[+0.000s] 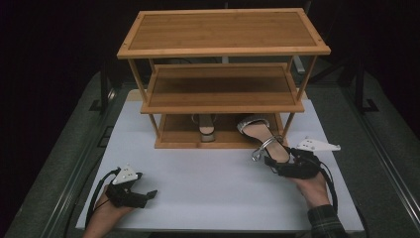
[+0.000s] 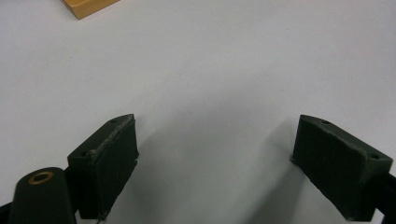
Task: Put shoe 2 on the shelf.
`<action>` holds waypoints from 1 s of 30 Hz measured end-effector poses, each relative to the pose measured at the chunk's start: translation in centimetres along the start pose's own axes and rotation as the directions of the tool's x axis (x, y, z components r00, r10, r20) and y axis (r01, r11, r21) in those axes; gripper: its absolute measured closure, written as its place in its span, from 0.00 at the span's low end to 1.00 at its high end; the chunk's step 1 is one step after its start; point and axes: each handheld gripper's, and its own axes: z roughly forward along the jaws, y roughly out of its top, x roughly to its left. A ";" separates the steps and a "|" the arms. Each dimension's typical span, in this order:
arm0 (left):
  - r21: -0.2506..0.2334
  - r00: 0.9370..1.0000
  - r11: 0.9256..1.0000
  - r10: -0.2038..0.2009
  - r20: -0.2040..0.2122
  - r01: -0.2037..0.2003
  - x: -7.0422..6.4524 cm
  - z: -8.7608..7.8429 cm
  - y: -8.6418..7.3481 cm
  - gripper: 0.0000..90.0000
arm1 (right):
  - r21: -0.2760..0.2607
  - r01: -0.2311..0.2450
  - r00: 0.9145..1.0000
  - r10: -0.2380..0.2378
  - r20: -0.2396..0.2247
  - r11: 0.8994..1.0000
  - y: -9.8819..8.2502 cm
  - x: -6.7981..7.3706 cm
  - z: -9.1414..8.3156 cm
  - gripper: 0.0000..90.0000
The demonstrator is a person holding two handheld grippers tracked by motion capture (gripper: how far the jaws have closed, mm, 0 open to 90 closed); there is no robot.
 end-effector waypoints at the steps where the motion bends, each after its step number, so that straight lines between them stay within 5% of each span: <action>1: -0.001 1.000 1.000 -0.001 0.000 0.001 0.0 0.0 0.0 0.14 | -0.004 -0.003 1.000 0.003 0.009 1.000 0.4 -0.1 0.8 0.29; 30: -0.003 1.000 1.000 0.000 -0.002 0.000 0.0 0.0 0.0 0.14 | -0.033 -0.069 0.987 0.073 0.146 0.997 2.8 -1.1 12.4 0.29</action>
